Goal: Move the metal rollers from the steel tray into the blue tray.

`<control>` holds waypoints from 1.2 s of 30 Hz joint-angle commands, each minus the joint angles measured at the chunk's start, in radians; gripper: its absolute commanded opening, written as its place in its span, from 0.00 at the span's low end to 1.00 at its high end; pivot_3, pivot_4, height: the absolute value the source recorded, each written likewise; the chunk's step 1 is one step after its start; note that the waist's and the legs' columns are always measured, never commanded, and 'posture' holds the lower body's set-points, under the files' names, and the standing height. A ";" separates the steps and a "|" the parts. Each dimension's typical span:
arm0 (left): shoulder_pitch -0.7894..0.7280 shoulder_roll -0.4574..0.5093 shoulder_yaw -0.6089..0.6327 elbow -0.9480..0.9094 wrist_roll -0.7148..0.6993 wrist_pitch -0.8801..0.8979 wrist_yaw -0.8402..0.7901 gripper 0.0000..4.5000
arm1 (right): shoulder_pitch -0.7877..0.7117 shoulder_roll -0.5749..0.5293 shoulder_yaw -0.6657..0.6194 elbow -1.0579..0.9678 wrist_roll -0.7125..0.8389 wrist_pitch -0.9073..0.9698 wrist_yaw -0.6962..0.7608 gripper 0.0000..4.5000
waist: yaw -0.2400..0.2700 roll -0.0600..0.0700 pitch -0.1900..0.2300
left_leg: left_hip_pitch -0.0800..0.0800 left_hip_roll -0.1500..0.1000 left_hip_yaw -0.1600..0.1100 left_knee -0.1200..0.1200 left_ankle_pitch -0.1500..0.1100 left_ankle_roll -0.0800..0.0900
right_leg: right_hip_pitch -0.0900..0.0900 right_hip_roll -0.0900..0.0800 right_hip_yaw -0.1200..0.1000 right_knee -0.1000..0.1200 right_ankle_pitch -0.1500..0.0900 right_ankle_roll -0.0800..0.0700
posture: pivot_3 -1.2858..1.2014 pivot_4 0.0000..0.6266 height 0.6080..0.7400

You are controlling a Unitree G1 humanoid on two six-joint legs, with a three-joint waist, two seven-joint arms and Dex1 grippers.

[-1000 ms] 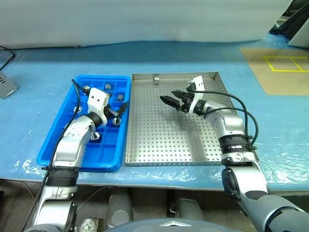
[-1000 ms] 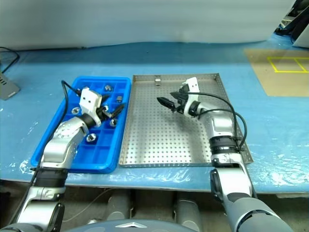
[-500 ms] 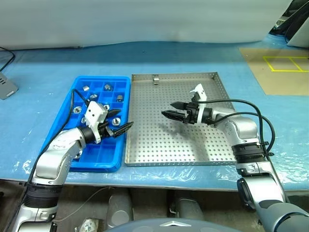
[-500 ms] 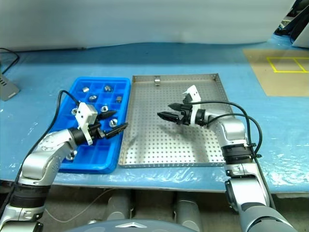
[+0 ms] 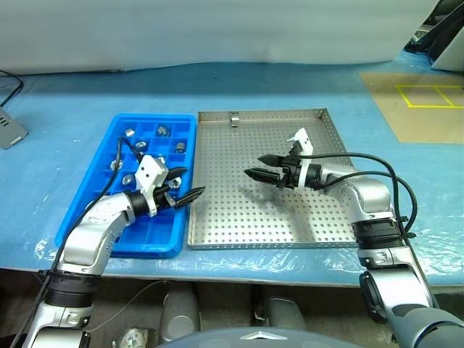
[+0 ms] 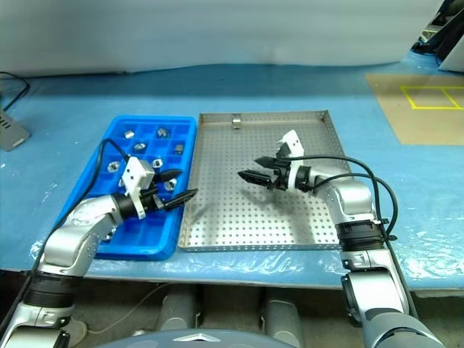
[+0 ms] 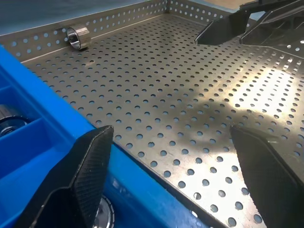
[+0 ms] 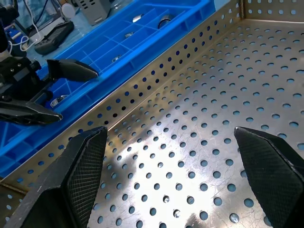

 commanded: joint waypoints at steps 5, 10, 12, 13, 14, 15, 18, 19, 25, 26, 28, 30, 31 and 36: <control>-0.030 -0.025 -0.017 0.053 0.020 -0.071 -0.029 0.92 | 0.028 -0.011 -0.023 -0.090 0.046 0.018 -0.027 0.99 | -0.003 0.000 0.000 | 0.001 0.000 0.000 0.000 0.000 0.000 | 0.000 0.000 0.000 0.000 0.000 0.000 | 0.52 0.24 1.00; -0.036 -0.035 -0.019 0.064 0.022 -0.080 -0.026 0.92 | 0.037 -0.009 -0.017 -0.107 0.055 0.027 -0.043 0.99 | -0.002 0.000 0.000 | 0.003 0.000 0.000 0.000 0.000 0.000 | 0.003 0.000 0.001 0.000 0.000 0.000 | 0.52 0.24 1.00; -0.034 -0.039 -0.021 0.051 0.020 -0.075 -0.019 0.92 | 0.031 -0.012 -0.015 -0.101 0.057 0.026 -0.044 0.99 | -0.002 0.000 0.000 | 0.004 0.000 0.000 0.000 0.000 0.000 | 0.003 0.000 0.001 0.000 0.000 0.000 | 0.53 0.24 1.00; -0.031 -0.041 -0.022 0.046 0.022 -0.074 -0.016 0.92 | 0.027 -0.014 -0.014 -0.096 0.057 0.024 -0.043 0.99 | -0.002 0.000 0.000 | 0.004 0.000 0.000 0.000 0.000 0.000 | 0.004 0.000 0.001 0.000 0.000 0.000 | 0.53 0.24 1.00; -0.028 -0.043 -0.023 0.041 0.022 -0.073 -0.014 0.92 | 0.023 -0.016 -0.013 -0.090 0.056 0.021 -0.041 0.99 | -0.002 0.000 0.000 | 0.004 0.000 0.000 0.000 0.000 0.000 | 0.004 0.000 0.001 0.000 0.000 0.000 | 0.53 0.24 1.00; -0.025 -0.042 -0.021 0.038 0.021 -0.072 -0.013 0.92 | 0.019 -0.014 -0.012 -0.085 0.055 0.020 -0.042 0.99 | -0.001 0.000 0.000 | 0.004 0.000 0.000 0.000 0.000 0.000 | 0.004 0.000 0.001 0.000 0.000 0.000 | 0.53 0.24 1.00; -0.008 -0.044 -0.022 0.015 0.017 -0.065 -0.005 0.92 | 0.012 -0.011 -0.005 -0.077 0.053 0.016 -0.038 0.99 | -0.001 0.000 0.000 | 0.004 0.000 0.000 0.000 0.000 0.000 | 0.004 0.000 0.001 0.000 0.000 0.000 | 0.53 0.24 1.00; -0.003 -0.043 -0.021 0.010 0.017 -0.064 -0.003 0.92 | 0.011 -0.009 -0.004 -0.074 0.053 0.015 -0.037 0.99 | -0.001 0.000 0.000 | 0.004 0.000 0.000 0.000 0.000 0.000 | 0.004 0.000 0.001 0.000 0.000 0.000 | 0.53 0.24 1.00; 0.021 -0.023 -0.002 -0.012 0.020 -0.056 0.008 0.92 | 0.006 0.006 0.009 -0.059 0.049 0.002 -0.036 0.99 | -0.001 0.000 0.000 | 0.004 0.000 0.000 0.000 0.000 0.000 | 0.004 0.000 0.001 0.000 0.000 0.000 | 0.54 0.24 1.00; 0.023 -0.021 0.000 -0.013 0.020 -0.056 0.010 0.92 | 0.006 0.007 0.011 -0.056 0.048 0.000 -0.035 0.99 | -0.001 0.000 0.000 | 0.004 0.000 0.000 0.000 0.000 0.000 | 0.004 0.000 0.001 0.001 0.000 0.000 | 0.54 0.24 1.00; 0.028 -0.013 0.004 -0.013 0.019 -0.058 0.011 0.92 | 0.004 0.011 0.014 -0.050 0.046 -0.005 -0.034 0.99 | -0.001 0.000 0.000 | 0.004 0.000 0.000 0.000 0.000 0.000 | 0.004 0.000 0.001 0.001 0.000 0.000 | 0.54 0.24 1.00; 0.031 -0.008 0.006 -0.015 0.016 -0.059 0.012 0.92 | 0.002 0.012 0.016 -0.044 0.045 -0.009 -0.034 0.99 | -0.001 0.000 0.000 | 0.004 0.000 0.000 0.000 0.000 0.000 | 0.004 0.000 0.001 0.001 0.000 0.000 | 0.54 0.24 1.00; 0.033 -0.006 0.005 -0.017 0.017 -0.059 0.012 0.92 | 0.000 0.012 0.015 -0.040 0.045 -0.012 -0.034 0.99 | -0.001 0.000 0.000 | 0.004 0.000 0.000 0.000 0.000 0.000 | 0.004 0.000 0.001 0.001 0.000 0.000 | 0.54 0.24 1.00; 0.026 -0.004 0.001 -0.005 0.023 -0.067 0.017 0.92 | 0.005 0.016 0.021 -0.034 0.042 -0.025 -0.038 0.99 | 0.000 0.000 0.000 | 0.004 0.000 0.000 0.000 0.000 0.000 | 0.004 0.000 0.001 0.001 0.000 0.000 | 0.54 0.24 1.00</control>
